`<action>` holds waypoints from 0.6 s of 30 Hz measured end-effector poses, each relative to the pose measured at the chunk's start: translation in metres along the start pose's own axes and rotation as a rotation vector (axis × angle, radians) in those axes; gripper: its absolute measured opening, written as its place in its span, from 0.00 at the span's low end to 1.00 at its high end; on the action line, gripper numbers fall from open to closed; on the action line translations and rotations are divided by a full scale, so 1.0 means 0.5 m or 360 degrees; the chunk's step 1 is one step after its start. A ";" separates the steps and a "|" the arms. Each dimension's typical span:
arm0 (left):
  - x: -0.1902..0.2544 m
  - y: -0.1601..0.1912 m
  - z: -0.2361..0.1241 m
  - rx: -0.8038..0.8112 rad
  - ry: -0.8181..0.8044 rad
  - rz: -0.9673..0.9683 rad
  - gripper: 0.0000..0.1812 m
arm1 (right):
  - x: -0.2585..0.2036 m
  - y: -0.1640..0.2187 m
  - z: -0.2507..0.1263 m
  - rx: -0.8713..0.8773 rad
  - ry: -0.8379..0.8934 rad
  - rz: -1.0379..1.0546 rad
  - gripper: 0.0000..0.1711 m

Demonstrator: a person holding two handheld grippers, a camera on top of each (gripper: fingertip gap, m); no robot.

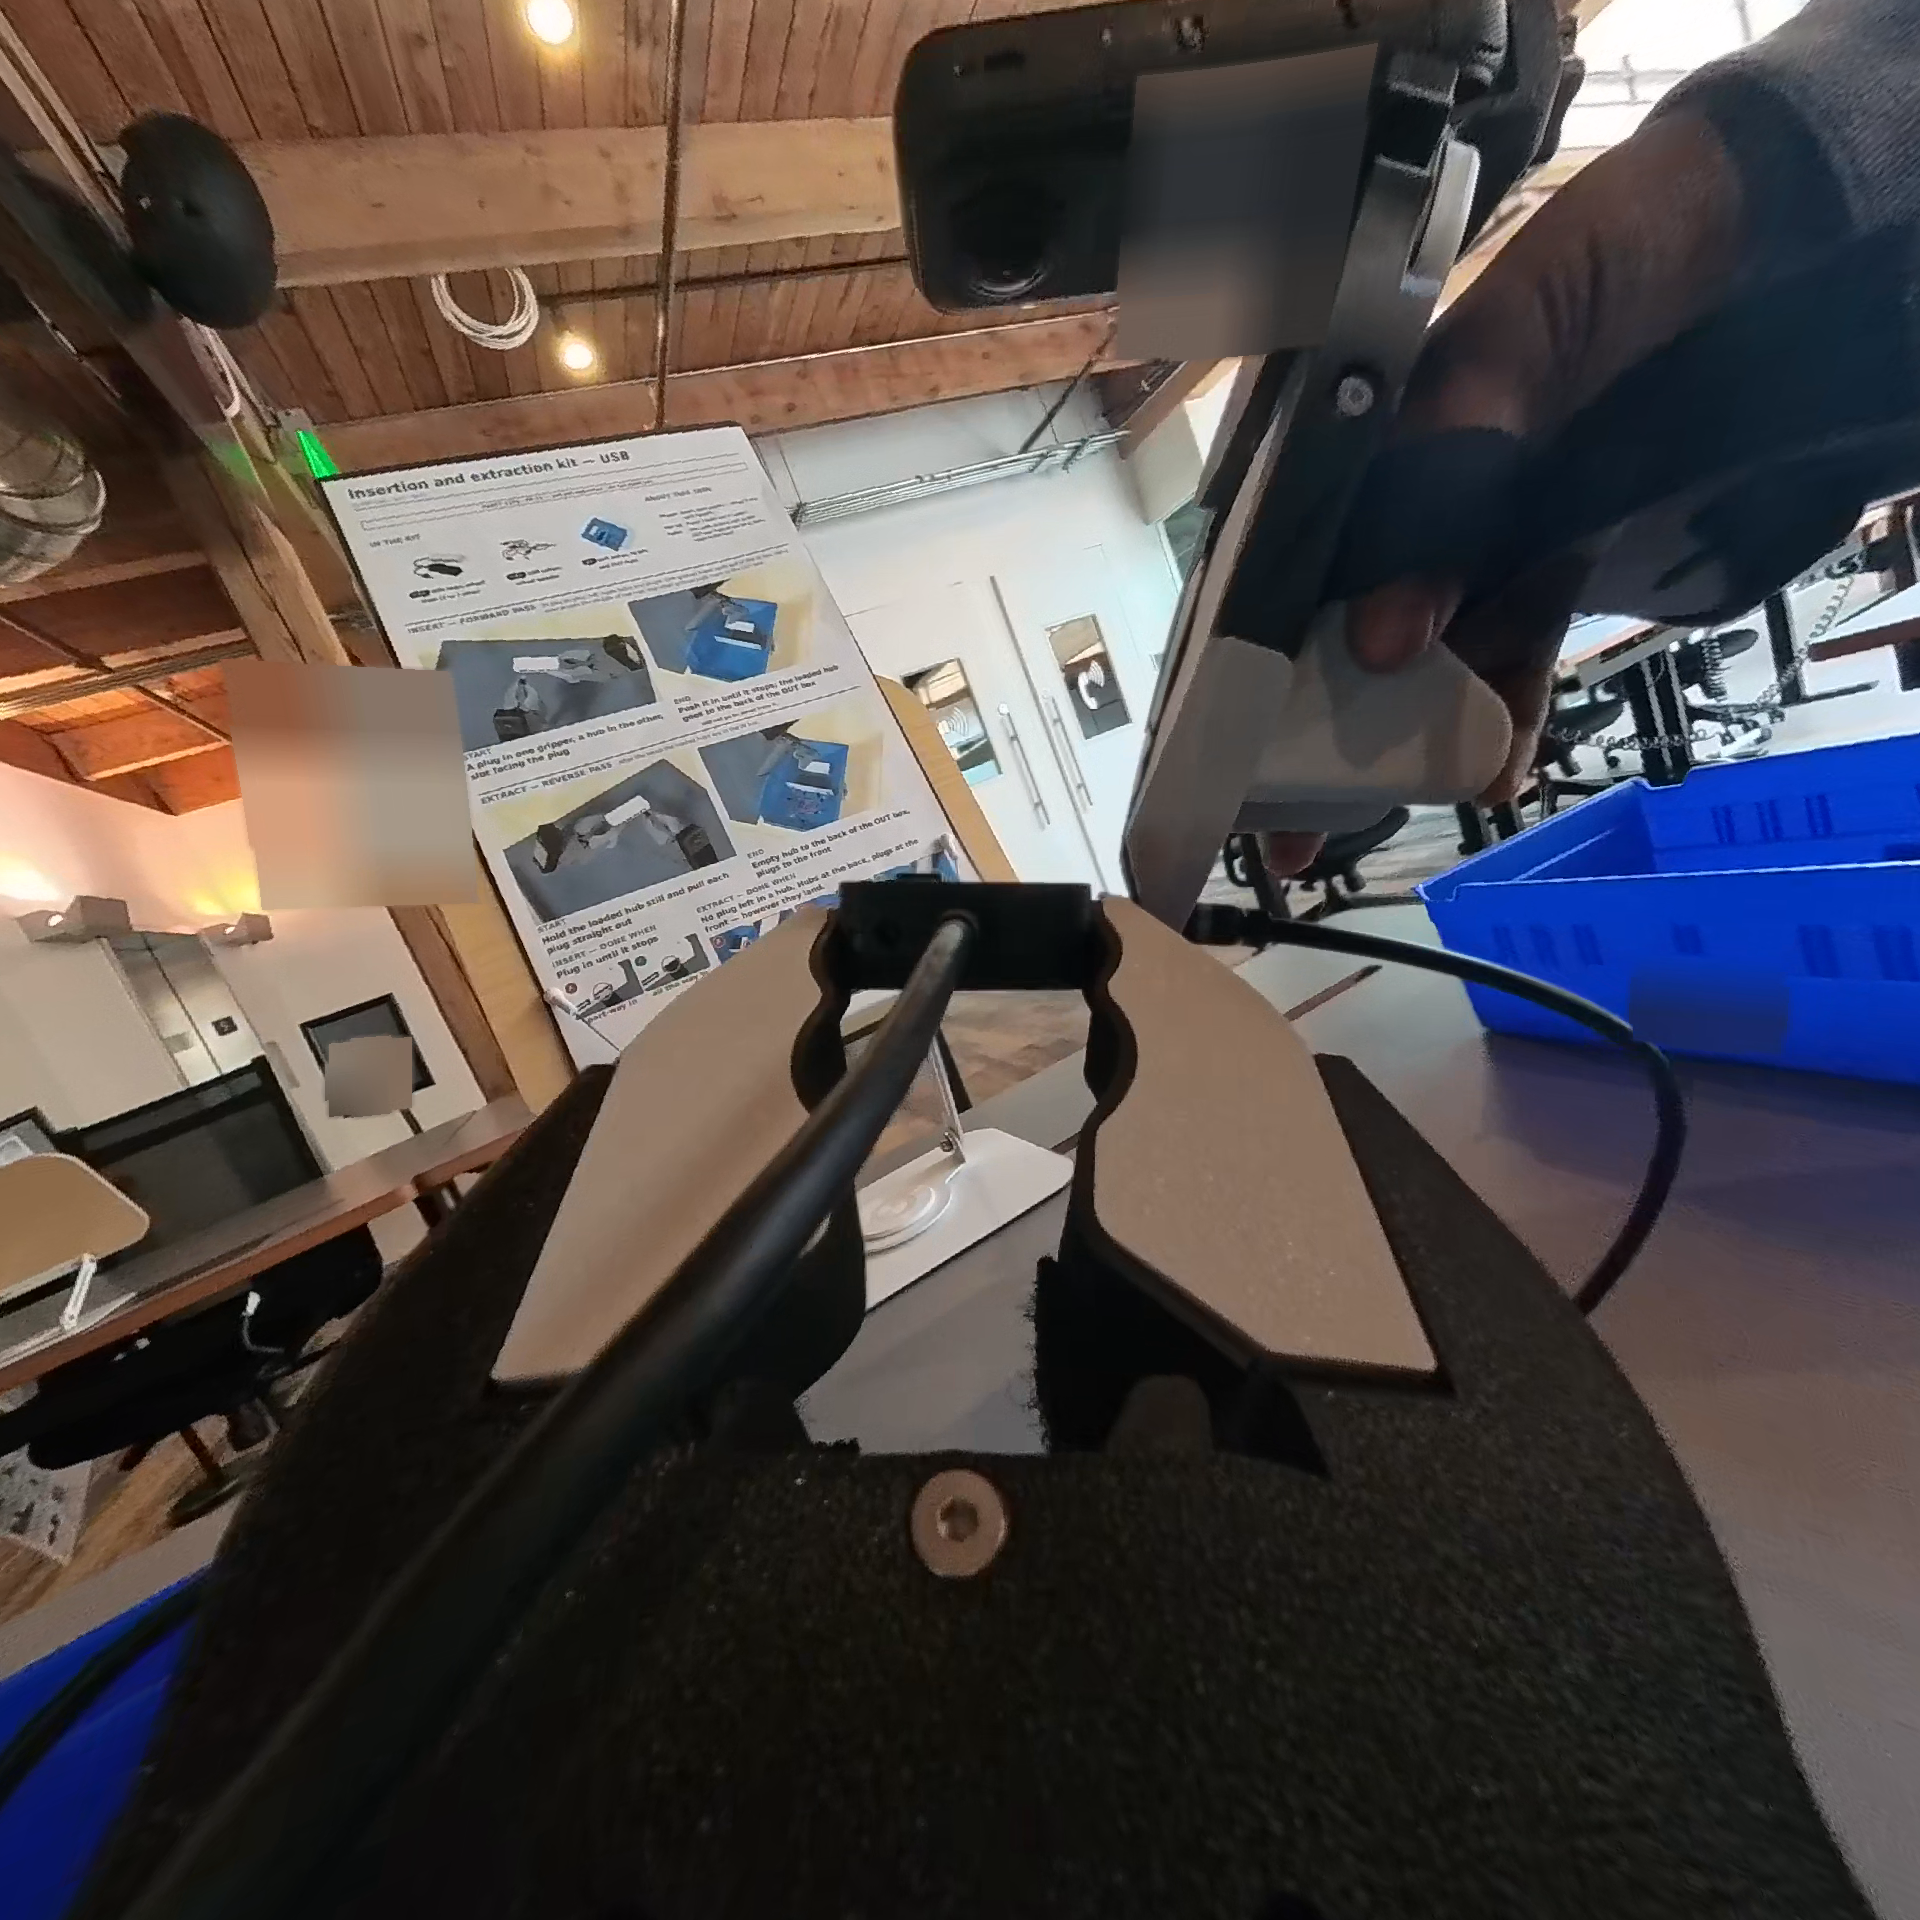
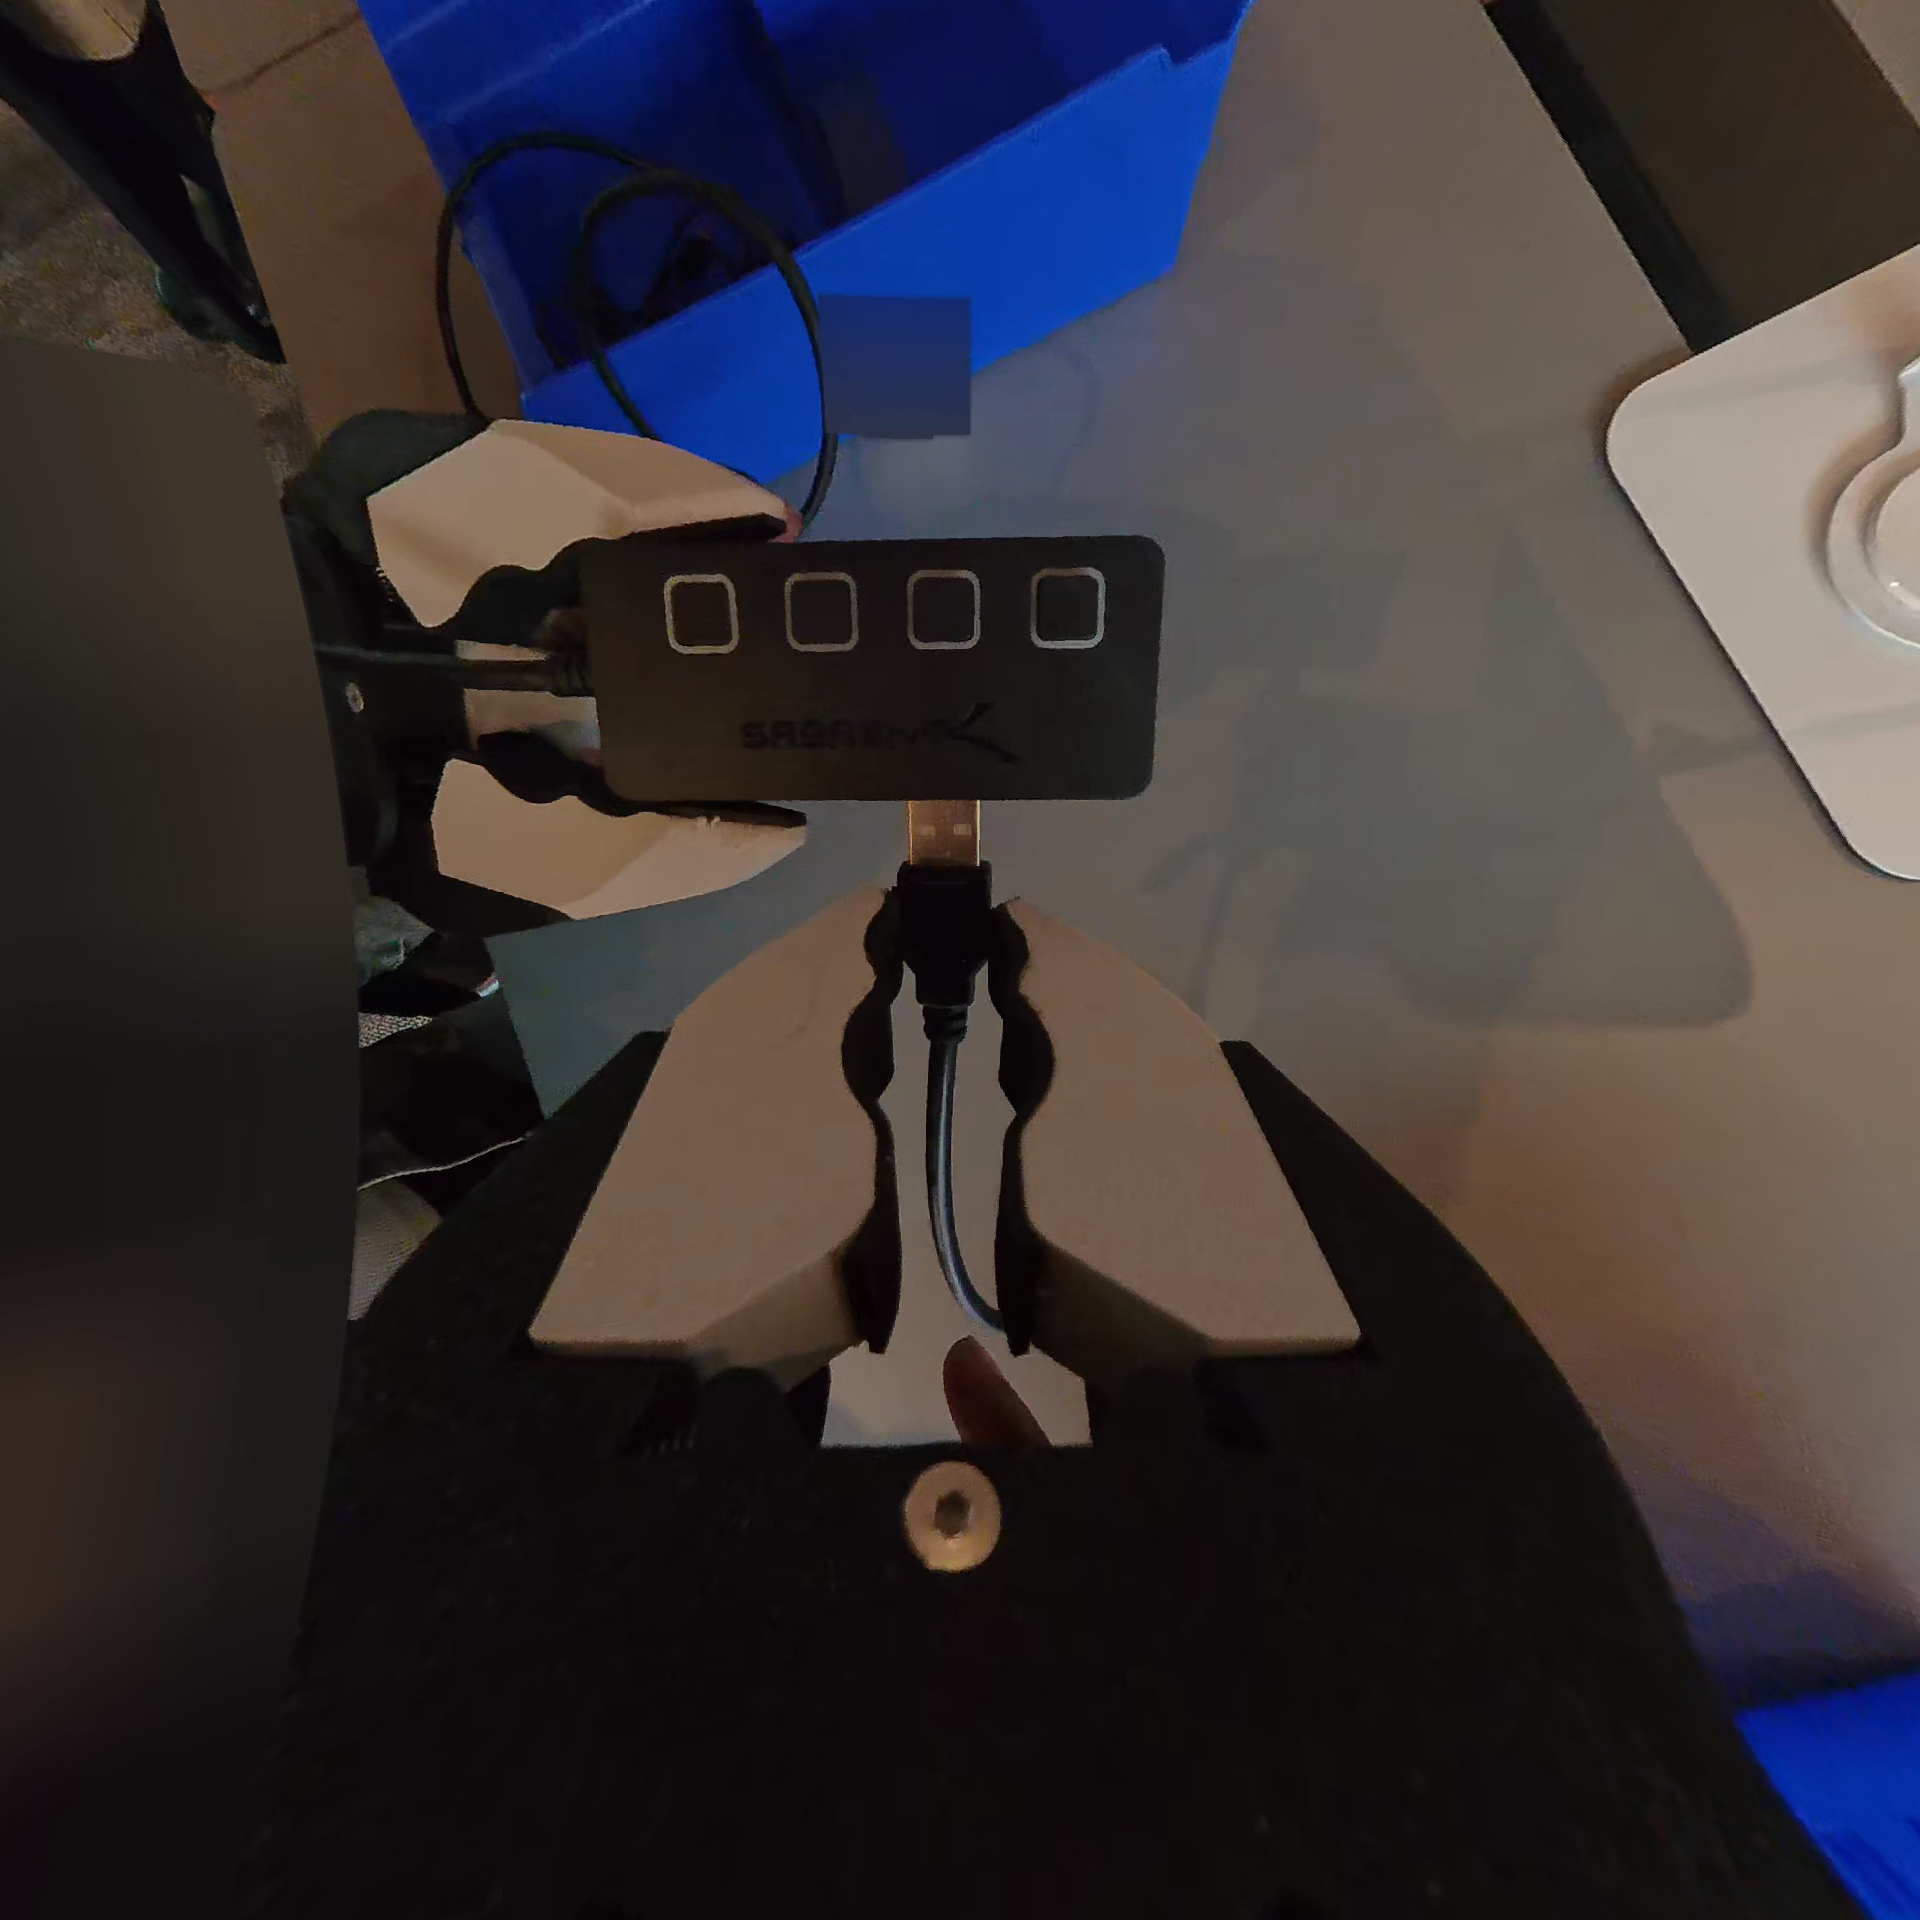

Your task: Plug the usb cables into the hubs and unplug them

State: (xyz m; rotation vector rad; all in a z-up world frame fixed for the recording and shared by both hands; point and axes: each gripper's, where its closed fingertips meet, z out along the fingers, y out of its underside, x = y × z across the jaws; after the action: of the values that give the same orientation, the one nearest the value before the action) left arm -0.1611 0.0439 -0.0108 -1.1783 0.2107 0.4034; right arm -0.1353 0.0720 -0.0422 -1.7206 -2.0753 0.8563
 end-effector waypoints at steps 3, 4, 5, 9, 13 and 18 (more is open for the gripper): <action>0.001 0.004 0.001 -0.0021 0.0006 0.0005 0.24 | 0.003 0.002 0.000 0.0002 0.0031 -0.0019 0.09; 0.002 0.004 0.002 -0.0027 0.0009 0.0014 0.24 | 0.004 0.002 -0.001 -0.0003 0.0050 -0.0039 0.09; 0.003 0.005 0.003 -0.0037 0.0008 0.0036 0.24 | 0.005 0.002 -0.002 -0.0006 0.0064 -0.0049 0.09; 0.004 0.006 0.003 -0.0052 0.0023 0.0049 0.24 | 0.005 0.003 -0.002 -0.0016 0.0067 -0.0065 0.09; -0.011 -0.008 0.000 0.0006 -0.0002 -0.0098 0.24 | -0.019 -0.014 -0.014 0.0140 -0.0054 -0.0087 0.09; -0.045 -0.048 -0.019 0.0105 0.0064 -0.0279 0.24 | -0.096 -0.027 -0.058 0.0639 -0.0439 -0.0134 0.09</action>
State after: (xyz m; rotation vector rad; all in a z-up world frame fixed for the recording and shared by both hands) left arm -0.1712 0.0231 0.0146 -1.1307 0.1532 0.2174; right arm -0.1178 0.0315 -0.0051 -1.3552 -1.9441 1.4366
